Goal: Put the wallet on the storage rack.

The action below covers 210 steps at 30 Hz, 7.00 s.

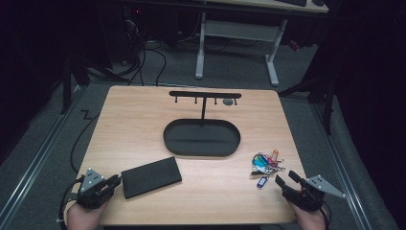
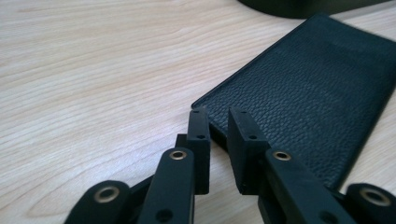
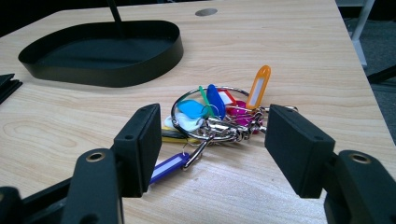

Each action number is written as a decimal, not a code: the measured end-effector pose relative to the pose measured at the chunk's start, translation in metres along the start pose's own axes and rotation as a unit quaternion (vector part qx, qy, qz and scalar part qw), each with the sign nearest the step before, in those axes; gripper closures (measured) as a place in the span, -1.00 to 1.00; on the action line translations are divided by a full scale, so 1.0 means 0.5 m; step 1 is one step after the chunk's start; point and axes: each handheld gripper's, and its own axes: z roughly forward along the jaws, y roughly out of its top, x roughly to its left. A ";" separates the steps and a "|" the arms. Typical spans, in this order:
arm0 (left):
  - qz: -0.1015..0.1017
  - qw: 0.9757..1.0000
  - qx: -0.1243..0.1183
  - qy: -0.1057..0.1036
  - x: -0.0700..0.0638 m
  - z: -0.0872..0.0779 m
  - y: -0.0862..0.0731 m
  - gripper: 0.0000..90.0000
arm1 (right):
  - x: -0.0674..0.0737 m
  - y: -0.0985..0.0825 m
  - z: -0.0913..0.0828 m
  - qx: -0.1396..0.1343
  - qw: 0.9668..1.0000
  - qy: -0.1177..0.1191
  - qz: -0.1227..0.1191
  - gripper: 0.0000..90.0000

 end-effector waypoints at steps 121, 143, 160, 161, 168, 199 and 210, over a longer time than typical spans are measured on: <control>0.337 0.941 0.021 -0.015 -0.303 0.063 0.021 0.62 | 0.007 -0.009 0.036 0.033 0.999 0.033 -0.001 -0.17; 0.217 0.973 -0.063 -0.035 -0.236 -0.002 0.057 0.84 | 0.007 -0.009 0.037 0.034 0.999 0.030 0.004 -0.17; 0.115 0.985 -0.094 -0.094 -0.184 -0.024 0.066 0.84 | 0.009 -0.010 0.038 0.035 0.999 0.030 0.004 -0.16; 0.107 0.985 -0.096 -0.096 -0.179 -0.024 0.066 0.84 | 0.008 -0.010 0.038 0.035 0.999 0.031 0.004 -0.16; 0.073 0.986 -0.104 -0.104 -0.151 -0.026 0.066 0.84 | 0.007 -0.010 0.037 0.033 0.999 0.031 0.005 -0.16; 0.013 0.986 -0.130 -0.099 -0.071 -0.027 0.054 0.65 | 0.006 -0.010 0.038 0.037 0.999 0.032 0.004 -0.16; 0.042 0.991 -0.093 -0.086 -0.084 -0.011 0.052 0.52 | 0.006 -0.010 0.040 0.037 0.999 0.033 0.003 -0.16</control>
